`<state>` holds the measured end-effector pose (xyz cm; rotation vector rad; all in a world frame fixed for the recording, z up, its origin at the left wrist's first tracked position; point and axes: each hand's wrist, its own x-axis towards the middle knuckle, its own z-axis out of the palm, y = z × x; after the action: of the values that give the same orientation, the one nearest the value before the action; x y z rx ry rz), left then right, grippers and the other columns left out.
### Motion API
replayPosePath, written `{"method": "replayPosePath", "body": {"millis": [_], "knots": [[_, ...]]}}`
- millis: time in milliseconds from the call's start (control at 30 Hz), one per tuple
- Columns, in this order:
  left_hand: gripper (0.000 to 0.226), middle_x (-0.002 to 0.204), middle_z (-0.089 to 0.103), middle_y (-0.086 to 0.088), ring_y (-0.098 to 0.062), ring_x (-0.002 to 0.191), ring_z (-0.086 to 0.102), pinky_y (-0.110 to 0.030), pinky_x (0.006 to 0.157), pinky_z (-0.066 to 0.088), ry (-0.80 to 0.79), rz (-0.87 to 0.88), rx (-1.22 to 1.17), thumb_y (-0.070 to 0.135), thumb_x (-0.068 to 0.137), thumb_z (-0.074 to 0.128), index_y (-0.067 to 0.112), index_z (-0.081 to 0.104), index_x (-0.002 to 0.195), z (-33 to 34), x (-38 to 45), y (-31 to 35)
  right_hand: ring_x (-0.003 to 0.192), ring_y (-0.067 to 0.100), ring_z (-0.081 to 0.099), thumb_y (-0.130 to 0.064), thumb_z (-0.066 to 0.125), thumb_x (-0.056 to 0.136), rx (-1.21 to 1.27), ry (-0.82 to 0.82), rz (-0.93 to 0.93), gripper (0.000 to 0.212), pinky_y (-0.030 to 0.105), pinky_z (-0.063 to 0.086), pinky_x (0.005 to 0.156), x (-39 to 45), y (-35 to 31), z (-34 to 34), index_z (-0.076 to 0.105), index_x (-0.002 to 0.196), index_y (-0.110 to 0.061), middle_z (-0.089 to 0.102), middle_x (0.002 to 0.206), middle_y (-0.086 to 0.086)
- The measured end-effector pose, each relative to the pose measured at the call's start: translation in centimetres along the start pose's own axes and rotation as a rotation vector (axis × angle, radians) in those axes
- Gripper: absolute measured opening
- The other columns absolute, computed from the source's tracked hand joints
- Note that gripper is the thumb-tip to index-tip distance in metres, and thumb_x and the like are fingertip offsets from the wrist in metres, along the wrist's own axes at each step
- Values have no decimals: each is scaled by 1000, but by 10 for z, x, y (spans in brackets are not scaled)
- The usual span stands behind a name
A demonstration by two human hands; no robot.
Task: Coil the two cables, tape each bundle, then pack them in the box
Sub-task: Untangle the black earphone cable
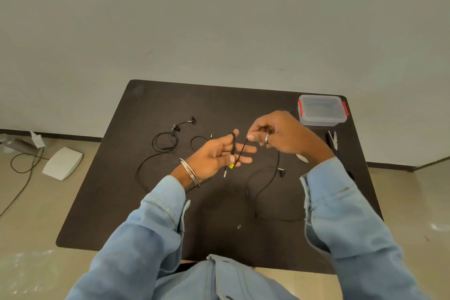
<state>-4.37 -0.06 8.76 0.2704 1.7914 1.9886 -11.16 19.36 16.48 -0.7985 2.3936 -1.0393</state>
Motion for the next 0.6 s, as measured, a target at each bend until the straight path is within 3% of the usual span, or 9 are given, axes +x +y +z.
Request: {"method": "replayPosePath", "body": {"millis": [100,233,367,433,533,600], "knots": [[56,120,65,3,-19,108,65,-27,88,51,-182,20,11,0,89,43,20,28,139,6,-1,9,57,18,60,-12,68,86,92,71,0,5,25,53,57,6,0,-8,72,84,-11,67,69,11],[56,114,69,5,-16,106,65,-26,89,51,-257,-11,15,-8,94,39,10,20,143,14,0,9,50,15,55,-12,68,86,216,178,16,4,28,53,51,12,3,-5,71,83,-12,65,65,6],[45,110,68,-8,-17,100,68,-26,96,47,-195,-7,3,-3,94,40,-2,32,138,15,2,8,50,10,56,-15,68,86,251,282,17,6,20,44,46,15,9,4,71,82,-14,66,60,-4],[40,105,71,-7,-17,95,70,-26,98,45,-163,20,-27,1,92,43,-4,41,132,15,4,7,56,10,59,-16,68,87,257,334,10,6,18,44,50,19,16,9,72,84,-13,68,66,2],[40,92,73,-5,-17,80,71,-28,84,53,-54,65,-240,0,92,39,1,40,133,19,4,8,55,0,56,-15,64,90,280,394,49,10,13,42,56,23,32,23,72,88,-10,67,69,2],[38,83,72,-5,-15,68,69,-31,79,56,59,116,-418,4,92,37,-1,44,129,19,5,12,56,-1,55,-12,59,92,271,361,76,15,18,43,58,22,41,40,71,83,-12,64,65,-1]]}}
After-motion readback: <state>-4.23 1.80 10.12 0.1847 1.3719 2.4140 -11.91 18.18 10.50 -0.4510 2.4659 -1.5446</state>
